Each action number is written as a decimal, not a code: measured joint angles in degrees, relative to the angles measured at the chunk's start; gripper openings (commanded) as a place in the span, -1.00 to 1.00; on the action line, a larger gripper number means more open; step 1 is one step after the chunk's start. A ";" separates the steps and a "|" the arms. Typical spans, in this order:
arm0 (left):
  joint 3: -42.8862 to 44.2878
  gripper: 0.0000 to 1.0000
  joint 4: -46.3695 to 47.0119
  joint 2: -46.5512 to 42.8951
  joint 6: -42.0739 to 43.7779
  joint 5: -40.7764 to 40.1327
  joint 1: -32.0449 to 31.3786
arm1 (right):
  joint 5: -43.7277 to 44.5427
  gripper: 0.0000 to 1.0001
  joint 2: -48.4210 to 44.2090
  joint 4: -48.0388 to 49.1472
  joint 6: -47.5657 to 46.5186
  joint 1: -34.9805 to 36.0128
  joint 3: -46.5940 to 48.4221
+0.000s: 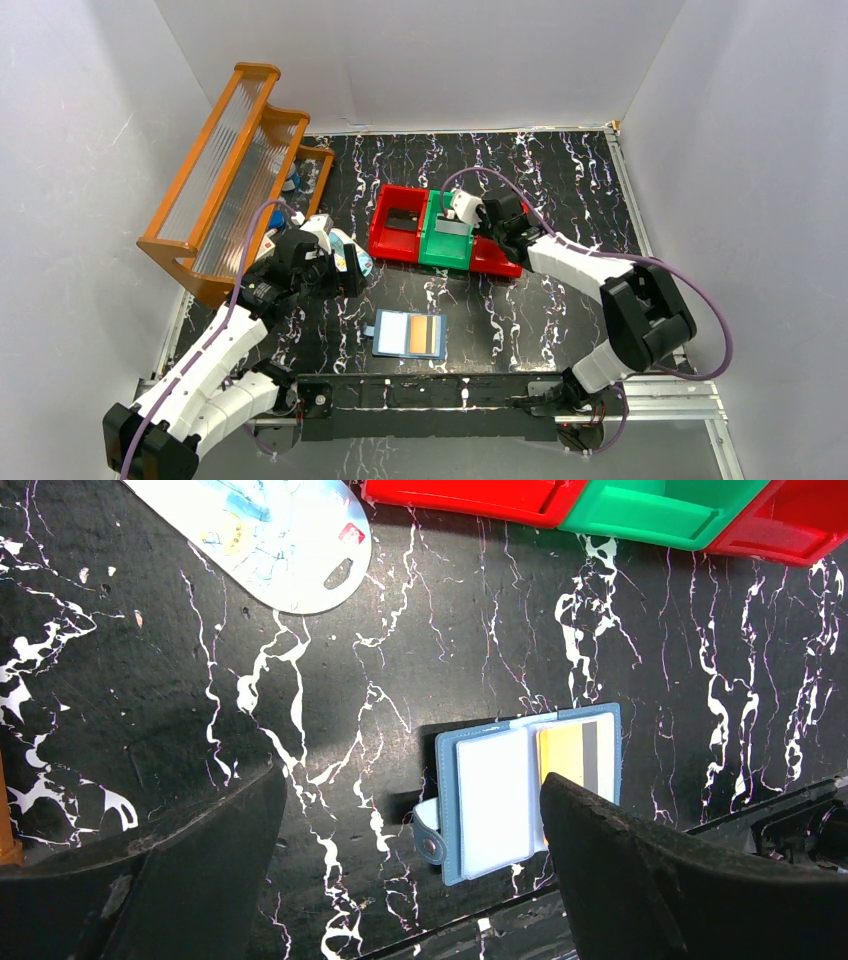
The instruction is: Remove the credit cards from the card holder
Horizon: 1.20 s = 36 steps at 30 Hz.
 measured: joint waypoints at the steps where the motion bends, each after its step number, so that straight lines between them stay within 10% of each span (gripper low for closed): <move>1: 0.00 0.97 0.00 0.00 0.00 -0.02 0.00 | 0.31 -0.93 0.70 0.33 -0.63 0.00 0.15; 23: 0.00 0.97 -0.02 0.17 0.00 -0.04 0.00 | -2.80 -0.79 10.23 5.79 -7.54 -2.82 0.48; 36: 0.00 0.97 0.00 0.44 0.00 -0.02 0.00 | -3.58 -0.16 10.67 4.76 -6.25 -3.34 0.59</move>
